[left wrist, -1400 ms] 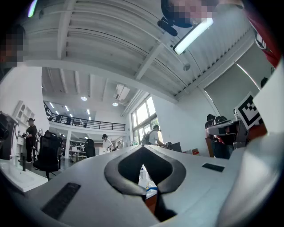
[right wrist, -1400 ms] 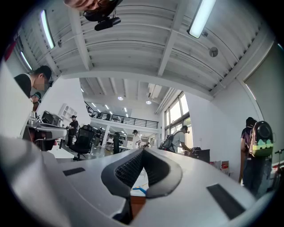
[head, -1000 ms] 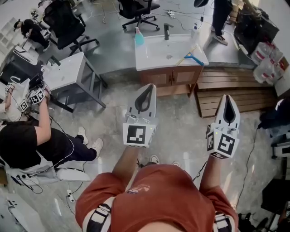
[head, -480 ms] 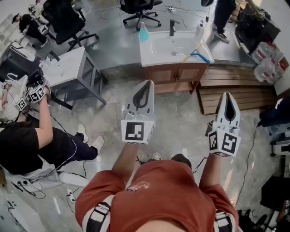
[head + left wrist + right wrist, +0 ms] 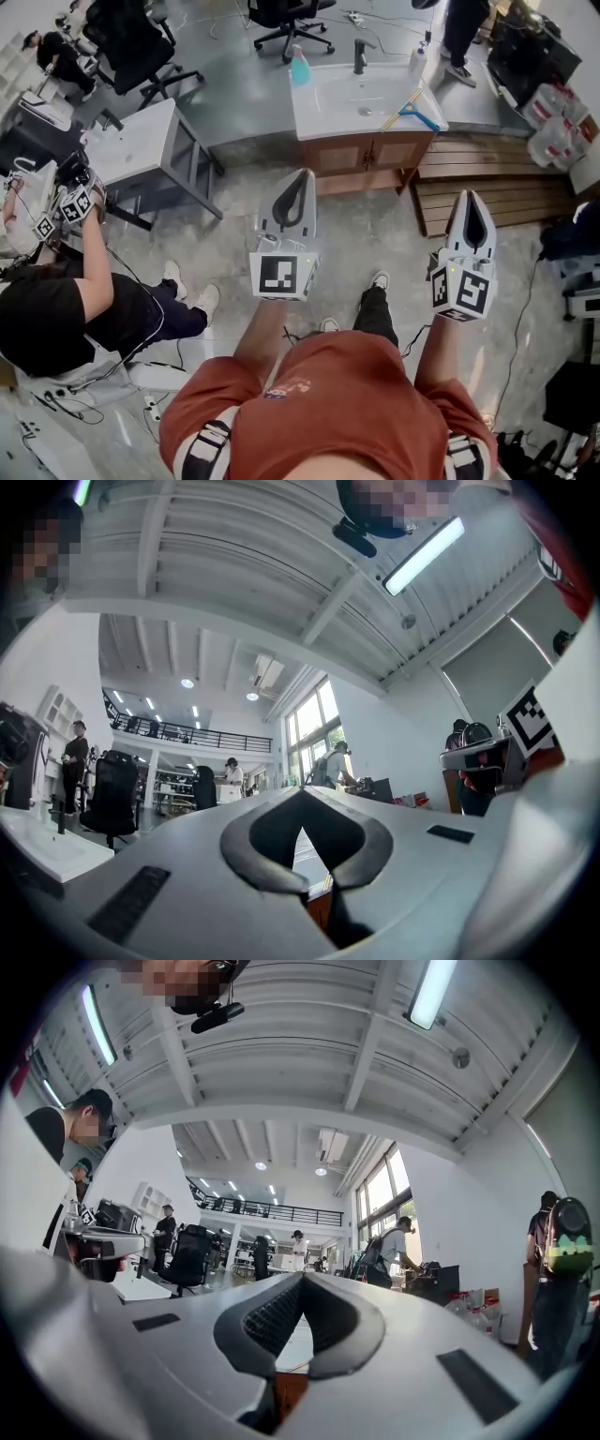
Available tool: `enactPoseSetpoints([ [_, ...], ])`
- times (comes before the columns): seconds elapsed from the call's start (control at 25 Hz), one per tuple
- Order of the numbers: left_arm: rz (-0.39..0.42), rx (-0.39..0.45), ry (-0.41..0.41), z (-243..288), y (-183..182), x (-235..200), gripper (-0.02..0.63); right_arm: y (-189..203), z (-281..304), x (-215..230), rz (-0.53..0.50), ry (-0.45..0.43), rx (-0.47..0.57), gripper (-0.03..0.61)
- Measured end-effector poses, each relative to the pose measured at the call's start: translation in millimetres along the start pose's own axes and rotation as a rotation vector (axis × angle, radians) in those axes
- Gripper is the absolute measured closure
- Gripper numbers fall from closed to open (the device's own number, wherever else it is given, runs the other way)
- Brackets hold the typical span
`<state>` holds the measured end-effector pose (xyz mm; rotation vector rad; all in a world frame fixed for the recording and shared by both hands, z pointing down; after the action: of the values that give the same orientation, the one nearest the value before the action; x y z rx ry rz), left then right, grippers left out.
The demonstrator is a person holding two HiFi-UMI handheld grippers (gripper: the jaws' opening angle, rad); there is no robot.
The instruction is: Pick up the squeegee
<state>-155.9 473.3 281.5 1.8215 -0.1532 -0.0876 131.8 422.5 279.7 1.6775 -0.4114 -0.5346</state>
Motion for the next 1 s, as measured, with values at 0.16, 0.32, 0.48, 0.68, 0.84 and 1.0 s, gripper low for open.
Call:
enactPoseSetpoints([
  [0.16,0.002,-0.004,-0.007,19.0,5.7,7.3,0.595,5.3,15.0,14.1,0.006,-0.009,0.001,0.572],
  [0.32,0.002,-0.008,-0.002,44.7,12.3,22.2,0.595,12.3,31.1,40.4,0.016,0.002,0.005,0.572],
  [0.48,0.01,-0.009,0.008,82.4,23.4,48.7,0.595,24.4,53.2,79.2,0.032,0.011,0.009,0.572],
  [0.68,0.006,-0.013,0.039,136.8,32.6,93.0,0.595,32.5,76.6,137.2,0.019,0.035,0.0,0.572],
  [0.84,0.016,-0.014,0.056,180.8,36.6,125.0,0.595,41.9,97.4,183.2,0.035,0.051,-0.004,0.572],
  [1.0,0.012,-0.011,0.059,216.7,42.8,155.8,0.595,52.4,118.5,227.5,0.058,0.052,-0.004,0.572],
])
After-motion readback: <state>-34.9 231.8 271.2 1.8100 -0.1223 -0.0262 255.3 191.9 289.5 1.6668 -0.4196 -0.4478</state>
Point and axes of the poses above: the fingertips, and each gripper's own axes: z forward along the fingers, x to its right, y out of its underside, the point moved 7 cm from there along -z, backward along the fingers, and after that the axes turned 15 degrees about -y, right-handed, at the moved point
